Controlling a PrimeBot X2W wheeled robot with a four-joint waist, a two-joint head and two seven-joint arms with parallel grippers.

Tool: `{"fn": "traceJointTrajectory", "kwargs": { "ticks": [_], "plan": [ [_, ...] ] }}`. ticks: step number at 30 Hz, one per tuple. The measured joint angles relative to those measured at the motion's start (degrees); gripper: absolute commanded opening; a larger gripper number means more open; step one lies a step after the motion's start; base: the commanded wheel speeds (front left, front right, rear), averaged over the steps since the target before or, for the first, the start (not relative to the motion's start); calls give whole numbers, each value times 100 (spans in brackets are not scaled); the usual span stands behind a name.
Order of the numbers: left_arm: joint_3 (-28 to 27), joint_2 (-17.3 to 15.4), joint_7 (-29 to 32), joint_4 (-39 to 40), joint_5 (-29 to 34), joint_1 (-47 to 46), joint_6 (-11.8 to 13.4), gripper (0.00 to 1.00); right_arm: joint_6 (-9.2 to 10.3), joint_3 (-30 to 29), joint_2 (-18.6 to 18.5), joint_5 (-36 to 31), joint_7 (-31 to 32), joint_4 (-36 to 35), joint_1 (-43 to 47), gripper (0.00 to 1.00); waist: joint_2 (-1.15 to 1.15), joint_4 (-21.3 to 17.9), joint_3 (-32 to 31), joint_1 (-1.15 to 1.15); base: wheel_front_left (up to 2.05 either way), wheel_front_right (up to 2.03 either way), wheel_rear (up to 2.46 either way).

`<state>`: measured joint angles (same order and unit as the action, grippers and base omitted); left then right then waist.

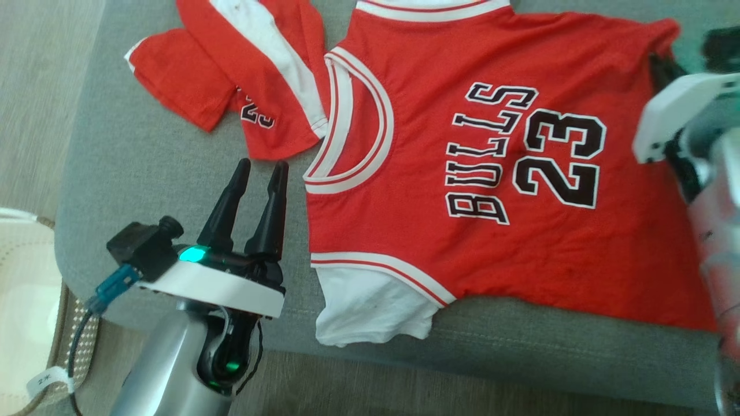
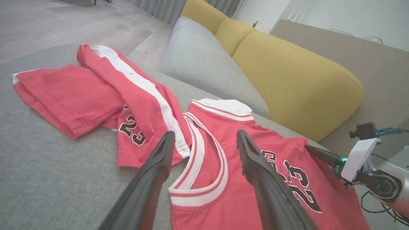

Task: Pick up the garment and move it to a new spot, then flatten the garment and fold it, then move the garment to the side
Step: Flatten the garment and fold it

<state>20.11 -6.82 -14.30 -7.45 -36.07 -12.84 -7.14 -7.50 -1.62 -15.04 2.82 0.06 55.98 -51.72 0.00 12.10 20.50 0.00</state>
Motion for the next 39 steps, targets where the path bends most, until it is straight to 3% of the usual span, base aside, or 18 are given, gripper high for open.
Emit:
{"fn": "traceJointTrajectory", "kwargs": {
  "ticks": [8,14,15,16,22,27,34,39],
  "plan": [
    [2,30,0,-32,-40,10,0,100,0,1235,385,-249,-146,-145,163,0,0,-93,-262,0,0,0,0],
    [107,48,0,-73,-41,139,0,100,0,1887,612,80,74,-196,545,0,0,-38,-400,0,0,0,0],
    [122,49,0,-80,-41,149,0,100,0,1994,624,167,123,-193,569,36,0,-21,-410,0,0,0,0],
    [127,49,0,-91,-41,157,0,100,0,2089,630,271,157,-192,576,100,0,-5,-420,0,0,0,0],
    [124,51,0,-157,-83,213,0,100,0,2279,600,765,266,-238,577,100,0,46,-498,0,0,0,0],
    [112,59,0,-180,-93,225,0,100,0,2264,366,950,382,-422,589,100,0,-16,-616,0,0,0,0],
    [24,142,0,-177,-90,422,0,100,-1,1744,111,1025,311,-1195,1090,100,0,-244,-875,0,0,0,0],
    [-55,169,0,-144,-80,467,0,100,0,993,65,868,212,-1822,1839,100,0,-439,-1021,0,0,0,0]
  ]
}}
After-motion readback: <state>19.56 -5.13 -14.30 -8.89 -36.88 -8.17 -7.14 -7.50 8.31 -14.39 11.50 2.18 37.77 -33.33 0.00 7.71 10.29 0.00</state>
